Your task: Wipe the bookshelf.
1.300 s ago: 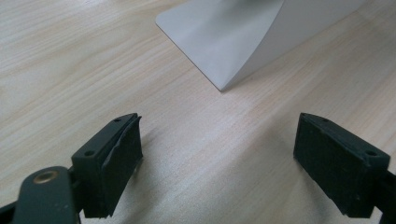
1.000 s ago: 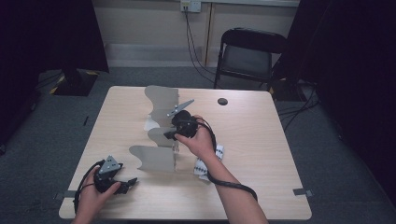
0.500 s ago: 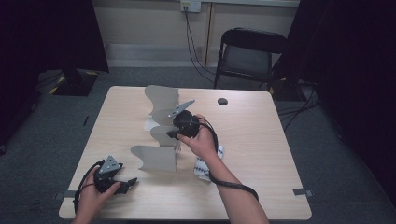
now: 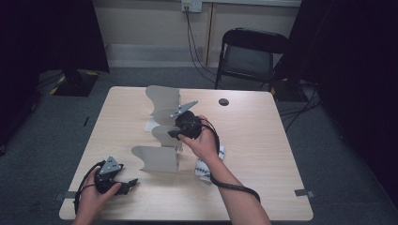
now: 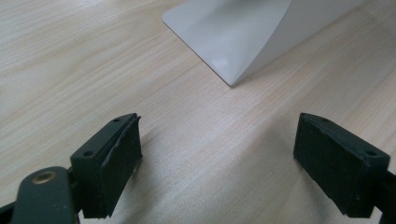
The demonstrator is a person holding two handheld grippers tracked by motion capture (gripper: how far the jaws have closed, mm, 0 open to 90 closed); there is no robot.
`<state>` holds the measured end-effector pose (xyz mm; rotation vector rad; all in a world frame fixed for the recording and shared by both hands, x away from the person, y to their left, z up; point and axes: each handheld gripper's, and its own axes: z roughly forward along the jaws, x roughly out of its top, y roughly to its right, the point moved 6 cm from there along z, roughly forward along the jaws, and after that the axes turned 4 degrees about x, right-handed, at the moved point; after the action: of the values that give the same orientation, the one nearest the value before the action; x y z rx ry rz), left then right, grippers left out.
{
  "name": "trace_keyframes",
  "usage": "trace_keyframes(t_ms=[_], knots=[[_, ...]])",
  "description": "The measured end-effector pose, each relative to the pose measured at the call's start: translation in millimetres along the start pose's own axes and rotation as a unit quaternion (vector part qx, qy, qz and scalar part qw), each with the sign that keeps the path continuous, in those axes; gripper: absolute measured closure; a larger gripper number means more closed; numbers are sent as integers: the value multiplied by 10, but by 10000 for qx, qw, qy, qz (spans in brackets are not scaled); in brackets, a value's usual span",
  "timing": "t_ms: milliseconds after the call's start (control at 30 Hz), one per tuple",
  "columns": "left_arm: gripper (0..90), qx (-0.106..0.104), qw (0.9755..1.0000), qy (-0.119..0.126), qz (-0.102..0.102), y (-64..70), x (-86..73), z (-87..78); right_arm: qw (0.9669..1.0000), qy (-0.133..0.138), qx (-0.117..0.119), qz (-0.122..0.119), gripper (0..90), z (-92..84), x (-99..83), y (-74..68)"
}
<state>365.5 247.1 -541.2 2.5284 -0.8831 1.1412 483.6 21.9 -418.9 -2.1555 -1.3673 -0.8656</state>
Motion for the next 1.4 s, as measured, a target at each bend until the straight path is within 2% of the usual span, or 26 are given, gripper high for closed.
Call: trace_keyframes(t_ms=[167, 433, 633, 867, 900, 967, 1133, 1233, 1300, 1400], knots=[[145, 0, 10000, 0, -1, 0, 0, 0, 9999, 107, -10, 61, 737, -39, 30, -11], [145, -1, 10000, 0, 0, 0, 0, 0, 9999, 129, -25, 40, 736, -71, -7, -16], [144, 2, 10000, 0, 2, 0, 0, 0, 10000, 93, 21, 5, 735, -65, -42, -33], [144, 4, 10000, 0, -1, 1, 0, 0, 9998, -6, 139, 120, 727, -68, -59, -33], [144, 12, 10000, 2, -1, 0, 0, 0, 9999, -47, 140, 66, 716, -67, -53, -37], [144, 7, 10000, -1, 1, 1, 0, 1, 9999, 87, 97, 86, 648, -99, -2, -38], [143, 8, 10000, -15, 23, -3, -2, -1, 9998, -1, 211, -29, 636, -107, 86, -46], [143, 4, 10000, -8, 10, -1, -1, 0, 9996, -138, 240, -109, 667, -32, 105, -59], [143, 4, 10000, -12, 18, -2, -1, -1, 9989, -322, 295, -149, 744, 45, 84, -66], [143, 2, 10000, -1, -1, 1, 0, 1, 9988, -341, 258, -249, 812, 67, 81, -64]])
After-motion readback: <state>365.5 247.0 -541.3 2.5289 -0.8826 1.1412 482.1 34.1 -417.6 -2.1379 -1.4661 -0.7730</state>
